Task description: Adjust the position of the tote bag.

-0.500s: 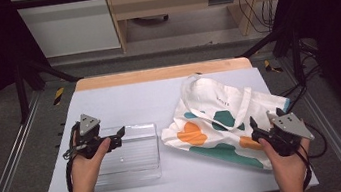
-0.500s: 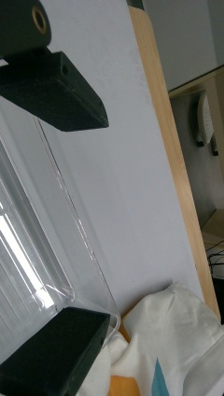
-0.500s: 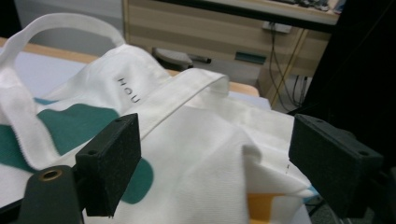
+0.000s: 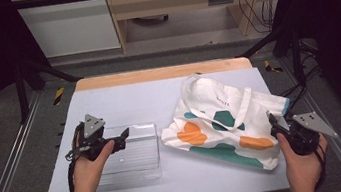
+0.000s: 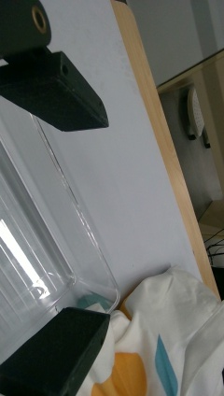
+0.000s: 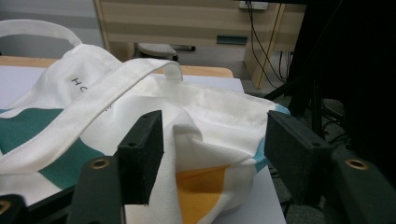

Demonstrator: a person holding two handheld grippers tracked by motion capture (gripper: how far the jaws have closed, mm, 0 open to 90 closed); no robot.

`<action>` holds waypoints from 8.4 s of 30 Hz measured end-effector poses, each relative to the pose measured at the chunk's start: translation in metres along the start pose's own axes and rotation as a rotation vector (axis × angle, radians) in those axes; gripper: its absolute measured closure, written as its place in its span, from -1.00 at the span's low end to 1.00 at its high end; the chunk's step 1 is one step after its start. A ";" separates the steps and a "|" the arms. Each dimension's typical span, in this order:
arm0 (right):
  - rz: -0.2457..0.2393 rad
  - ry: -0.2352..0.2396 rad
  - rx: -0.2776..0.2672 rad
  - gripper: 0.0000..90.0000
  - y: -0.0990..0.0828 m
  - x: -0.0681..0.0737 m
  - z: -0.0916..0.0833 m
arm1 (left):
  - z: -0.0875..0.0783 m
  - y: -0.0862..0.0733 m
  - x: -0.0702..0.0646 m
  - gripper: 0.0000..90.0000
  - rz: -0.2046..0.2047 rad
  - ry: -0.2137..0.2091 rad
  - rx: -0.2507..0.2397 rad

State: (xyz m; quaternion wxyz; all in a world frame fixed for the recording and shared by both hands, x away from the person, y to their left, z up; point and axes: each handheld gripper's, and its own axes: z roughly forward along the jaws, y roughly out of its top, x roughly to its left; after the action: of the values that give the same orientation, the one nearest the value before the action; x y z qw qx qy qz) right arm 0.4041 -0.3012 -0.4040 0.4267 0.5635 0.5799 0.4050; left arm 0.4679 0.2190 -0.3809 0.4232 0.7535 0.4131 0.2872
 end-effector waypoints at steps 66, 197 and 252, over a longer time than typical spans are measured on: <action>-0.020 0.319 0.172 0.76 0.032 0.016 0.029 | -0.004 0.008 -0.024 -0.87 0.109 -0.064 -0.016; -0.199 0.559 0.104 -0.44 0.071 0.070 0.002 | 0.050 0.050 -0.108 0.99 0.215 -0.335 -0.049; -0.295 0.597 0.228 0.92 0.065 0.072 0.028 | 0.028 0.039 -0.124 0.23 0.277 -0.379 -0.064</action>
State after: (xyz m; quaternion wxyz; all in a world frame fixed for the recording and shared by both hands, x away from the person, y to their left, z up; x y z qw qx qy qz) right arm 0.4507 -0.2272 -0.3538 0.2267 0.3744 0.7956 0.4189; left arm 0.4432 0.0890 -0.3700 0.4733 0.8297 0.2097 0.2088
